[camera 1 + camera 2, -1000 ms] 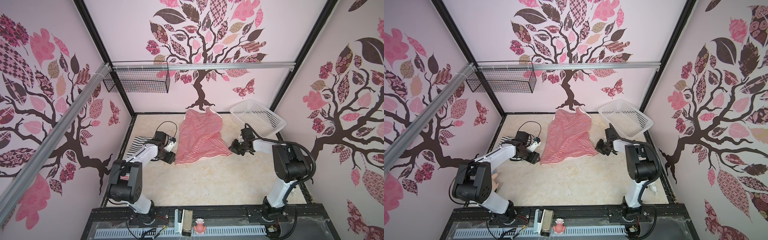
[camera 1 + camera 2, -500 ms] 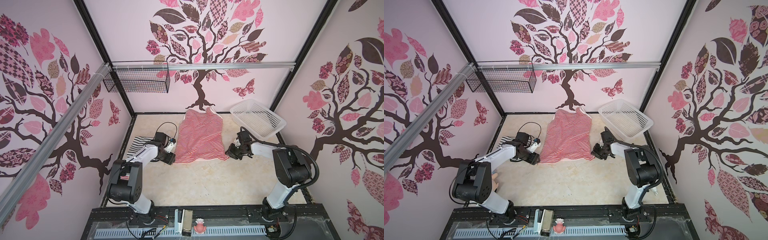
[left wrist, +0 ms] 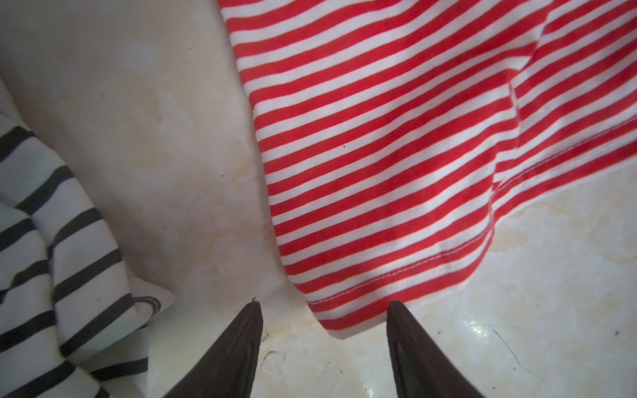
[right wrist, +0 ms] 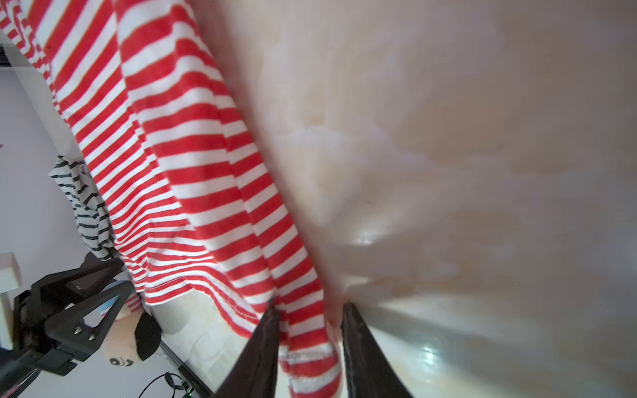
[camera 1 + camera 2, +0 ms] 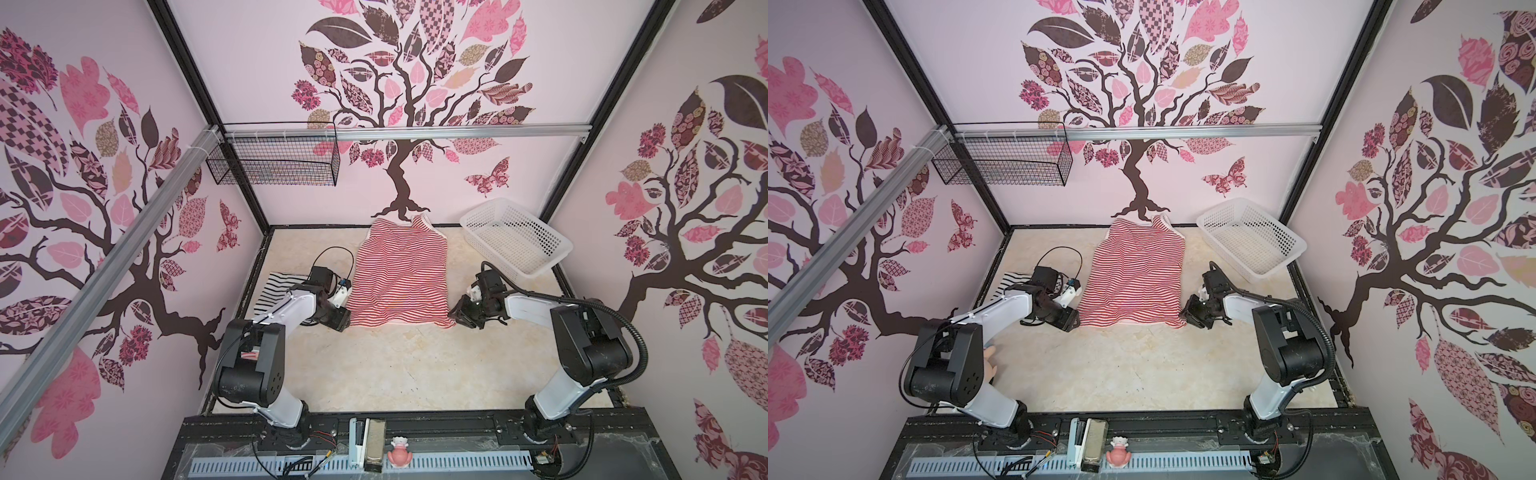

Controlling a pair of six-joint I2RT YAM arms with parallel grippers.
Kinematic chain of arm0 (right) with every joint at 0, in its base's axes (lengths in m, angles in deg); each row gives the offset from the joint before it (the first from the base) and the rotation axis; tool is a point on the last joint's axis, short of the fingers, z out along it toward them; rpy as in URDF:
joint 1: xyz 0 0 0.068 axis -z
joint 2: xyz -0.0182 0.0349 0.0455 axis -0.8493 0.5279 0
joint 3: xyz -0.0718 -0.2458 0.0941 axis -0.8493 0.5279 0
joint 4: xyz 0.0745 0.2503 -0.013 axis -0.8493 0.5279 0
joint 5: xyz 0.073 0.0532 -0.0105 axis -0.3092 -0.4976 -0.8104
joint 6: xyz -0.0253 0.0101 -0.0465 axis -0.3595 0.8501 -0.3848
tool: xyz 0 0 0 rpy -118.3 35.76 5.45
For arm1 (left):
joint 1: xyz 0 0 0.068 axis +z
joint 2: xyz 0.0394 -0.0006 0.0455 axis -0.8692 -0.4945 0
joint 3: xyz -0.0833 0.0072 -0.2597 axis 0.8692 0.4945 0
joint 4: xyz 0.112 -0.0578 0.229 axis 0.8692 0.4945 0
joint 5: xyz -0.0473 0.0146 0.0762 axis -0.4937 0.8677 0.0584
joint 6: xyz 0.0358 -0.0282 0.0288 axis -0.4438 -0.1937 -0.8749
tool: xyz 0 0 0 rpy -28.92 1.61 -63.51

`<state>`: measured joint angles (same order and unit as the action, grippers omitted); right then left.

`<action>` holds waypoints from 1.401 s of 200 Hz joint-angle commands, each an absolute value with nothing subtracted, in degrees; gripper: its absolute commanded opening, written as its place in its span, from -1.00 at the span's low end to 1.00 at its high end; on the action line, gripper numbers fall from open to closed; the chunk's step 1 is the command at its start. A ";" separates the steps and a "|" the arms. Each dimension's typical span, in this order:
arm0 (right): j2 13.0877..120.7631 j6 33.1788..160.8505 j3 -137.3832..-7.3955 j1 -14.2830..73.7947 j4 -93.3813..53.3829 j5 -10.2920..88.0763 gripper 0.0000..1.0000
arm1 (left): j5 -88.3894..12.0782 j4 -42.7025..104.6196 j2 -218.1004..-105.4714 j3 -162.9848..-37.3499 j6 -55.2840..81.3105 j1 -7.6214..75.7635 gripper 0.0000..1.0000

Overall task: Fold and stack the tank tops
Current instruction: 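Grasp the near hem corners of the flattened tank top with both grippers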

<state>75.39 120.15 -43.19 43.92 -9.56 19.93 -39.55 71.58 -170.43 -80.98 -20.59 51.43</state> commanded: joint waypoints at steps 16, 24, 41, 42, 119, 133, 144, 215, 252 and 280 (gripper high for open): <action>73.67 122.07 -42.55 43.90 -11.90 16.05 -0.37 | -40.21 70.69 -170.96 -79.64 -20.20 51.40 0.24; 73.90 121.95 -42.51 43.90 -11.81 16.25 -0.45 | -40.14 70.72 -170.96 -79.49 -20.16 51.40 0.24; 74.13 121.53 -42.64 43.90 -11.43 16.56 -0.58 | -39.88 70.79 -170.83 -79.46 -20.19 51.40 0.23; 74.13 121.51 -42.66 43.90 -11.38 16.58 -0.59 | -39.87 70.83 -170.81 -79.48 -20.24 51.40 0.23; 70.79 119.68 -41.23 43.90 -8.90 18.68 -0.90 | -38.46 72.45 -167.90 -79.23 -20.60 51.49 0.23; 69.95 119.46 -40.30 43.90 -8.78 19.13 -0.93 | -38.45 72.72 -167.75 -79.27 -20.56 51.48 0.24; 69.61 119.31 -39.64 43.90 -8.84 19.19 -0.95 | -38.61 72.43 -167.87 -79.14 -20.56 51.49 0.24; 67.81 119.63 -36.56 44.25 -9.47 19.68 -1.00 | -42.41 71.13 -170.95 -79.77 -21.01 52.28 -0.07; 67.94 119.75 -35.48 44.52 -9.92 19.59 -1.00 | -48.68 71.27 -170.78 -80.45 -19.00 56.77 -0.06; 67.48 119.83 -35.04 44.77 -9.86 19.64 -1.00 | -47.33 72.22 -174.63 -81.30 -18.44 57.06 -0.03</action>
<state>69.45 120.05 -35.71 44.38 -10.61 19.21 -45.78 71.65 -171.58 -80.53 -19.41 57.03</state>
